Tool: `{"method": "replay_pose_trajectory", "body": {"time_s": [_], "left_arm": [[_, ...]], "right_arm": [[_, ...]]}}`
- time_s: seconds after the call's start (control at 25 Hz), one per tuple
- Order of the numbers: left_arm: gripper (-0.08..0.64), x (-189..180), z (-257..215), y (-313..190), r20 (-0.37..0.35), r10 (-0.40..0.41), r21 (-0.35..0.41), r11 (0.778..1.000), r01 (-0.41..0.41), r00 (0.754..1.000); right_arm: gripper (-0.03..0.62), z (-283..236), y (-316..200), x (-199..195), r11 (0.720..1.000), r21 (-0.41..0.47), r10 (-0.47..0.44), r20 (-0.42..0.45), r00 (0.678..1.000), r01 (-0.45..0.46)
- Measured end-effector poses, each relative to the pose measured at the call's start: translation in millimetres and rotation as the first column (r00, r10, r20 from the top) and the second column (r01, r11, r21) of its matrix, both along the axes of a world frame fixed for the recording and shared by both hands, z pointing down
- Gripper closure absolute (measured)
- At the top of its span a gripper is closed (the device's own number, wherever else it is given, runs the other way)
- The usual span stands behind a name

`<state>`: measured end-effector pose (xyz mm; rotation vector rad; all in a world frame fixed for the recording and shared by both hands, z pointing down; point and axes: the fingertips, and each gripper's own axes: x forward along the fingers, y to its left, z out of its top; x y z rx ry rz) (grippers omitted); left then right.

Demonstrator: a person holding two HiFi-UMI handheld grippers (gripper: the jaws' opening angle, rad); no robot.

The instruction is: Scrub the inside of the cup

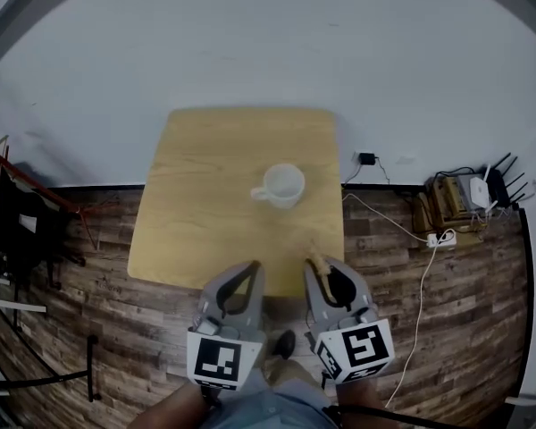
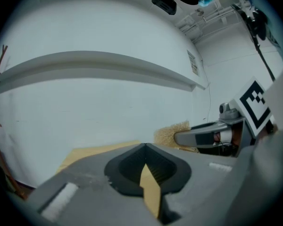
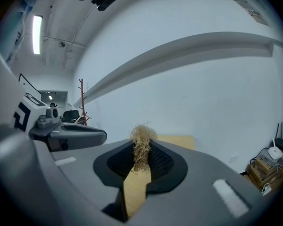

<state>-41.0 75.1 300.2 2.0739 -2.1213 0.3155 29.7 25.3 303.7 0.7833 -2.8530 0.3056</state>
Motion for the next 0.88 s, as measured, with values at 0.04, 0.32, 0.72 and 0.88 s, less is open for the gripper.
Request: {"method": "replay_pose_trajectory", "body": {"time_s": [0.04, 0.32, 0.72, 0.88], "left_arm": [[0.541, -5, 0, -7, -0.007, -0.004, 0.01, 1.0, 0.004, 1.0], [0.541, -54, -13, -64, 0.024, 0.02, 0.071, 0.997, -0.022, 1.0], [0.541, -114, -7, -122, -0.041, 0.012, 0.074, 0.997, -0.009, 0.999], [0.541, -134, 7, -133, -0.026, 0.028, 0.054, 0.998, -0.027, 0.999]], "right_arm": [[0.528, 1, -6, -4, 1.0, 0.001, -0.002, -0.005, 1.0, 0.002], [0.528, 4, -59, -43, 1.0, 0.002, -0.002, -0.045, 0.999, 0.002], [0.528, -8, -129, -100, 0.999, 0.032, 0.019, -0.086, 0.996, -0.017], [0.528, -4, -141, -113, 0.999, 0.023, 0.029, -0.112, 0.993, -0.026]]}}
